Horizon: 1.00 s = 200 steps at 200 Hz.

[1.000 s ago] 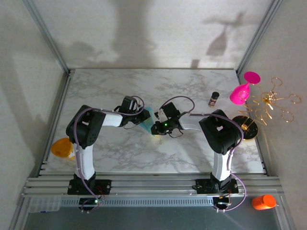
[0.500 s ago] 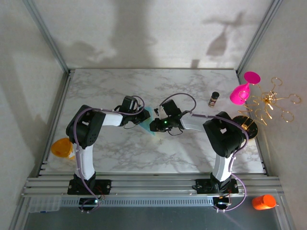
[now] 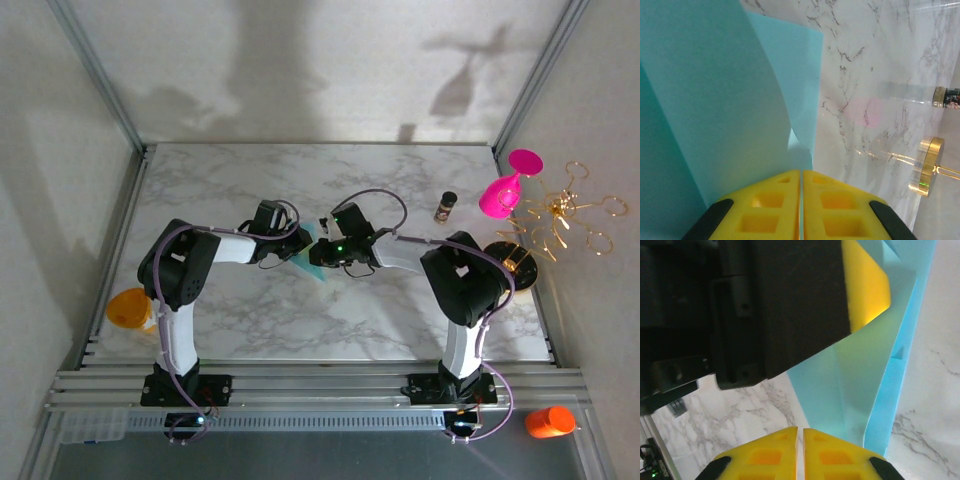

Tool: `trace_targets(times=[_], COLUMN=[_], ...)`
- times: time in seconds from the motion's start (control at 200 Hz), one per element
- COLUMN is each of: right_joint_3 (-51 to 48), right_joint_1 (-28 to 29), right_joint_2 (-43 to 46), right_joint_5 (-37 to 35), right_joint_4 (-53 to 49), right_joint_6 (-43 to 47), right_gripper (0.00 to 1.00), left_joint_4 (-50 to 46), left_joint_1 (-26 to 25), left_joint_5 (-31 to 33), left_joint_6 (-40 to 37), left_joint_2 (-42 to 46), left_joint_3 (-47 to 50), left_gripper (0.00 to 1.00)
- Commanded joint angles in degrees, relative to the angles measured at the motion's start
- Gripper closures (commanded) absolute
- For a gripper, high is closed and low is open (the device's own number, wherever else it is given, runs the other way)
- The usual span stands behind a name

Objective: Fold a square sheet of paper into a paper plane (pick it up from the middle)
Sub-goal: Fourth fold the wing at the center of the table.

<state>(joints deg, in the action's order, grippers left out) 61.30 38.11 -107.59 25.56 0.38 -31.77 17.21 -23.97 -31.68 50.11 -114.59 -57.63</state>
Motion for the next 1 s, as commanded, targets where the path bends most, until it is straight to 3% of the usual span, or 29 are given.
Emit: trace_targets(times=[0.0, 0.731, 0.996], right_joint_3=[1.68, 1.6, 1.28], right_joint_1=[0.53, 0.65, 0.65], right_joint_2=[-1.81, -4.47, -5.08], right_joint_5=[-1.64, -6.06, -8.14], right_joint_4=[-1.25, -5.89, -8.4], right_joint_6=[-0.62, -0.66, 0.36], right_gripper=[0.88, 0.88, 0.88], left_joint_4=[-5.63, -5.87, -5.26], left_joint_1=[-0.03, -0.03, 0.25], left_joint_5=[4.86, 3.77, 1.68], left_joint_6=[0.42, 1.05, -0.54], left_joint_2=[-2.58, -1.76, 3.08], left_joint_3=[2.21, 0.99, -1.33], left_gripper=[0.89, 0.88, 0.83])
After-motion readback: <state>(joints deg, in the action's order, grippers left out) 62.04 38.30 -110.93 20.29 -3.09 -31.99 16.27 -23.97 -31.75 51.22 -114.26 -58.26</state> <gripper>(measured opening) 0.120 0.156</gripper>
